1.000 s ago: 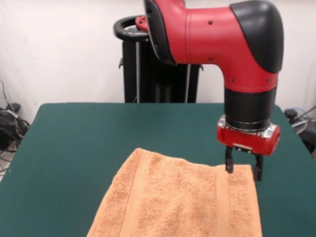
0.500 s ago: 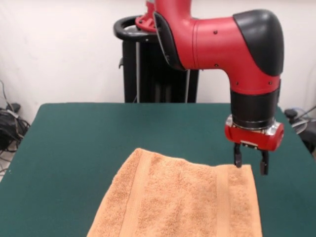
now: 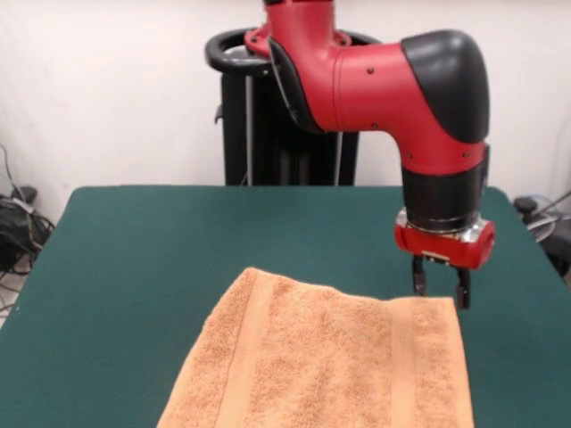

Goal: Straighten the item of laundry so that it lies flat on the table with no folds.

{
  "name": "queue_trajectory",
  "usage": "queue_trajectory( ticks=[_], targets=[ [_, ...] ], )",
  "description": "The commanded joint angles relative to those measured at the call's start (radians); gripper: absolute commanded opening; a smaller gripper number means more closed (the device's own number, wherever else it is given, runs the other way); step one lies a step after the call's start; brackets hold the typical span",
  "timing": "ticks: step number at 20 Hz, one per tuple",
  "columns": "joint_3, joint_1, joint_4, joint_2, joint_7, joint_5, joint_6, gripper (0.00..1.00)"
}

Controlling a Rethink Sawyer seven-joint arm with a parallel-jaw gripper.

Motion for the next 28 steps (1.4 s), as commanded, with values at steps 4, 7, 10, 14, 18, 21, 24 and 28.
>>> queue_trajectory(
  ticks=[4, 7, 10, 14, 18, 21, 24, 28],
  targets=[
    [0.073, -0.009, 0.056, 0.092, 0.162, -0.013, -0.112, 1.0],
    [0.046, 0.014, 0.03, 0.114, 0.156, -0.012, -0.114, 1.0],
    [0.043, 0.013, 0.029, 0.122, 0.152, -0.015, -0.124, 1.0],
    [0.029, 0.015, 0.039, 0.104, 0.152, -0.015, -0.112, 1.0],
    [0.024, 0.014, 0.038, 0.109, 0.149, -0.019, -0.115, 1.0],
    [0.021, 0.016, 0.021, 0.128, 0.144, -0.02, -0.121, 1.0],
    [0.0, 0.036, -0.001, 0.145, 0.143, -0.016, -0.124, 1.0],
    [-0.015, 0.045, -0.028, 0.176, 0.136, -0.018, -0.139, 1.0]
  ],
)
